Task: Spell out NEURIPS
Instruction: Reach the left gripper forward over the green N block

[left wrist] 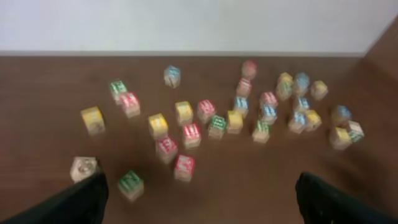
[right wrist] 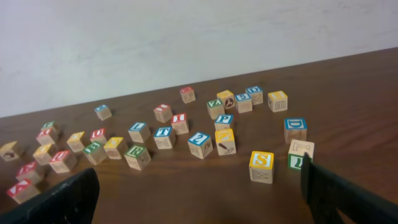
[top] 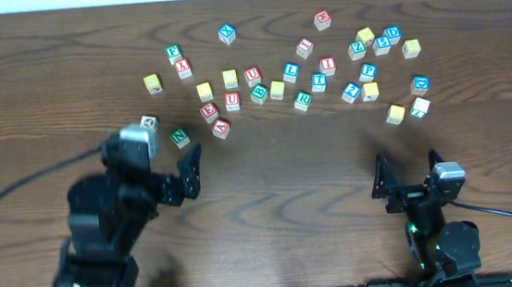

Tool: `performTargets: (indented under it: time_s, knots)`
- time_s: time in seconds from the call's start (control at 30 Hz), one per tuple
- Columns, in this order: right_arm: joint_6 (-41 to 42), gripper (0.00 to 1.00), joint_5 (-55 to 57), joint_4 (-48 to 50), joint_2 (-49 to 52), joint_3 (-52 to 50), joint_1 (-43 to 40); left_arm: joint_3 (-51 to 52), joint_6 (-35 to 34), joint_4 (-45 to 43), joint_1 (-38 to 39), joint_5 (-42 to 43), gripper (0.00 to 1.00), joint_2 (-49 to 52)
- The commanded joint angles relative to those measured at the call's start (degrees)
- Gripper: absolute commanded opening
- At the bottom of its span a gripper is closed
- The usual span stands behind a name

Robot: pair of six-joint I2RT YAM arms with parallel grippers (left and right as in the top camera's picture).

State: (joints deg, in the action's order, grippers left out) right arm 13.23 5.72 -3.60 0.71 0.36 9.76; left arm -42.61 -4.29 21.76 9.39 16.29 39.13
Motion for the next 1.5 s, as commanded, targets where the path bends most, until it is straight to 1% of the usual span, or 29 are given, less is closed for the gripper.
performTargets:
  time_s: [0.0, 0.17, 0.27, 0.33, 0.37, 0.43, 0.5, 0.6, 0.73, 0.77, 0.87, 0.9, 0.97, 1.03, 1.3, 1.47]
  knots:
    - [0.6, 0.99, -0.3, -0.2, -0.3, 0.0, -0.2, -8.5, -0.3, 5.2, -0.3, 6.5, 0.95, 7.0]
    - [0.6, 0.99, -0.3, -0.2, -0.3, 0.0, -0.2, -9.2, -0.3, 6.5, -0.3, 15.0, 0.95, 9.6]
    - [0.6, 0.99, -0.3, -0.3, -0.3, 0.0, -0.2, -9.2, -0.3, 4.7, -0.3, 14.8, 0.95, 9.6]
    - [0.6, 0.99, -0.3, -0.3, -0.3, 0.0, -0.2, -9.3, -0.4, 3.8, -0.3, 12.9, 0.95, 9.6]
    - [0.6, 0.99, -0.3, -0.2, -0.3, 0.0, -0.2, -9.7, -3.1, 4.6, -0.3, 8.4, 0.95, 9.8]
    - [0.6, 0.99, -0.3, -0.3, -0.3, 0.0, -0.2, -11.1, -7.1, 7.9, -0.3, 1.3, 0.95, 10.7]
    - [0.6, 0.99, -0.3, -0.3, -0.3, 0.0, -0.2, -13.9, -7.2, 11.9, -0.3, -1.0, 0.95, 13.1]
    - [0.6, 0.99, -0.3, -0.2, -0.3, 0.0, -0.2, -20.7, -7.3, 17.6, -0.3, -1.7, 0.95, 18.9]
    - [0.6, 0.99, -0.3, -0.2, -0.3, 0.0, -0.2, -32.1, -7.6, 24.5, -0.3, -3.3, 0.95, 29.1]
    - [0.6, 0.99, -0.3, -0.2, -0.3, 0.0, -0.2, -35.6, -8.6, 26.3, -0.3, -3.5, 0.95, 32.5]
    - [0.6, 0.99, -0.3, -0.3, -0.3, 0.0, -0.2, -41.6, -11.8, 28.0, -0.4, -3.6, 0.95, 39.3]
    - [0.6, 0.99, -0.3, -0.3, -0.3, 0.0, -0.2, -42.5, -12.9, 28.2, -0.5, -3.6, 0.95, 40.6]
    - [0.6, 0.99, -0.3, -0.2, -0.3, 0.0, -0.2, -44.9, -18.0, 29.7, -1.4, -5.2, 0.95, 44.3]
    - [0.6, 0.99, -0.3, -0.3, -0.3, 0.0, -0.2, -46.2, -20.3, 31.3, -2.4, -5.9, 0.95, 47.3]
    - [0.6, 0.99, -0.3, -0.3, -0.3, 0.0, -0.2, -46.4, -20.4, 34.3, -6.2, -6.8, 0.95, 55.4]
    - [0.6, 0.99, -0.3, -0.3, -0.3, 0.0, -0.2, -46.4, -20.2, 33.9, -6.2, -7.1, 0.94, 56.5]
